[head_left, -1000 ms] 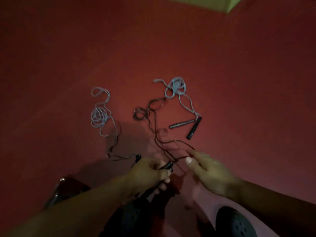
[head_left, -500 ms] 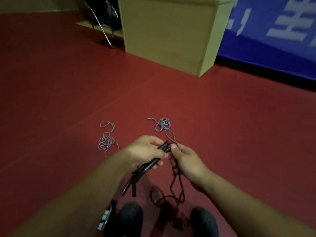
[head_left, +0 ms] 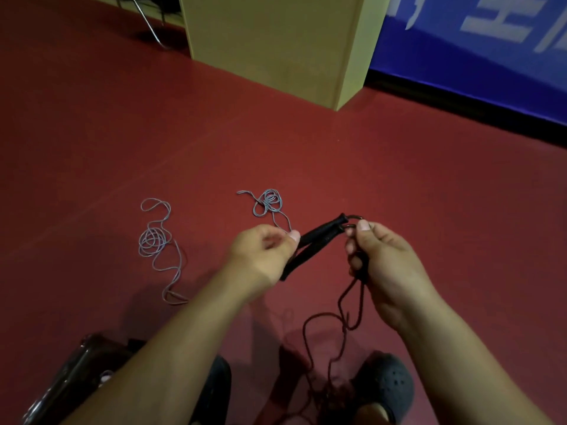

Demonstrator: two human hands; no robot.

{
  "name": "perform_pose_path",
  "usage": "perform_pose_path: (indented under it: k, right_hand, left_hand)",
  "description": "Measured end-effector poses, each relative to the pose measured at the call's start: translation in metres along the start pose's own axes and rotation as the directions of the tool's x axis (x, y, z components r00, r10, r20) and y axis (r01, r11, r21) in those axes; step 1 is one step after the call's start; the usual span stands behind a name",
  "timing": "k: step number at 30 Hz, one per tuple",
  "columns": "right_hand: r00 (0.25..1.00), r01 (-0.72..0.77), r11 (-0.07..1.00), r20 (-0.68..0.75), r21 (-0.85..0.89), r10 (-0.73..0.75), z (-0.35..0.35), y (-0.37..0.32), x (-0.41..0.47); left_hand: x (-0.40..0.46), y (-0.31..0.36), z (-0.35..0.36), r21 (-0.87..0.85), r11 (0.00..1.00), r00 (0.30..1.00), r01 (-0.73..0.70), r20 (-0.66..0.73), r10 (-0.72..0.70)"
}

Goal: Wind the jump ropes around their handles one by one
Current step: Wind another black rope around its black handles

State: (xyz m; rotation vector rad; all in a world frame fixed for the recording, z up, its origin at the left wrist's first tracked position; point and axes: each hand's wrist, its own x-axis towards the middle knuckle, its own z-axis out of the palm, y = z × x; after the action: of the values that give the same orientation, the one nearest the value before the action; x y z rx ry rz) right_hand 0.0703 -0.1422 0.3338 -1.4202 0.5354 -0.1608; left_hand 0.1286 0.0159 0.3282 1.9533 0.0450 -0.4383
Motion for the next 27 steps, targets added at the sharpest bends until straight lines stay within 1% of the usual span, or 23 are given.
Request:
perform_pose_path:
  k: [2,3,4,6,7,8,9,11,13,14,16,18,19,21,23,25,27]
  right_hand:
    - [1.0,0.019,0.999,0.002,-0.037,-0.019,0.004,0.003,-0.002]
    - [0.999,0.035,0.998,0.011,-0.059,-0.034,0.007,0.005,-0.005]
    - [0.999,0.05,0.995,0.024,-0.081,-0.049,0.009,0.007,-0.008]
    - [0.997,0.065,0.992,0.041,-0.108,-0.061,0.011,0.01,-0.015]
    - [0.997,0.068,0.991,0.039,-0.112,-0.064,0.011,0.012,-0.019]
    - [0.997,0.072,0.991,0.034,-0.113,-0.069,0.01,0.012,-0.021]
    - [0.997,0.076,0.991,0.033,-0.111,-0.072,0.01,0.013,-0.024]
    - [0.997,0.06,0.992,0.062,-0.112,-0.053,0.012,0.014,-0.027]
    - [0.991,0.027,0.992,0.134,-0.123,-0.01,0.015,0.014,-0.03]
    - [0.985,0.019,0.991,0.17,-0.133,0.004,0.016,0.014,-0.031]
    - [0.978,0.015,0.988,0.207,-0.151,0.017,0.019,0.012,-0.032]
    - [0.977,0.007,0.974,0.211,-0.225,0.041,0.019,0.013,-0.032]
    - [0.975,-0.004,0.96,0.212,-0.279,0.066,0.019,0.014,-0.032]
    - [0.966,-0.071,0.942,0.214,-0.327,0.147,0.021,0.016,-0.031]
    - [0.951,-0.155,0.946,0.218,-0.285,0.221,0.024,0.015,-0.03]
    - [0.934,-0.226,0.945,0.225,-0.236,0.279,0.028,0.011,-0.029]
    - [0.912,-0.284,0.933,0.237,-0.223,0.335,0.028,0.009,-0.028]
  left_hand:
    - [0.006,0.007,0.004,-0.175,0.982,0.991,0.07,-0.102,-0.088]
    - [0.007,0.011,0.005,-0.293,0.947,0.979,0.132,-0.108,-0.17]
    - [0.006,0.016,0.007,-0.41,0.886,0.961,0.217,-0.067,-0.267]
    - [-0.004,0.024,0.011,-0.604,0.692,0.896,0.396,0.087,-0.436]
    - [-0.01,0.024,0.015,-0.659,0.594,0.858,0.461,0.162,-0.487]
    - [-0.015,0.021,0.018,-0.682,0.516,0.824,0.518,0.235,-0.516]
    - [-0.02,0.018,0.021,-0.68,0.46,0.792,0.571,0.31,-0.525]
    - [-0.023,0.012,0.024,-0.641,0.389,0.736,0.662,0.458,-0.498]
    - [-0.02,0.013,0.025,-0.606,0.374,0.71,0.702,0.561,-0.426]
    - [-0.017,0.013,0.026,-0.605,0.376,0.712,0.701,0.575,-0.403]
    - [-0.01,0.013,0.03,-0.628,0.419,0.754,0.656,0.53,-0.388]
    - [-0.003,0.013,0.031,-0.642,0.472,0.796,0.605,0.469,-0.382]
    - [0.001,0.013,0.03,-0.659,0.473,0.81,0.585,0.447,-0.38]
    - [0.007,0.014,0.026,-0.726,0.427,0.838,0.539,0.414,-0.354]
    - [0.011,0.016,0.022,-0.779,0.394,0.868,0.488,0.387,-0.31]
    - [0.013,0.014,0.02,-0.795,0.408,0.891,0.45,0.368,-0.266]
    - [0.016,0.01,0.018,-0.812,0.422,0.914,0.403,0.338,-0.223]
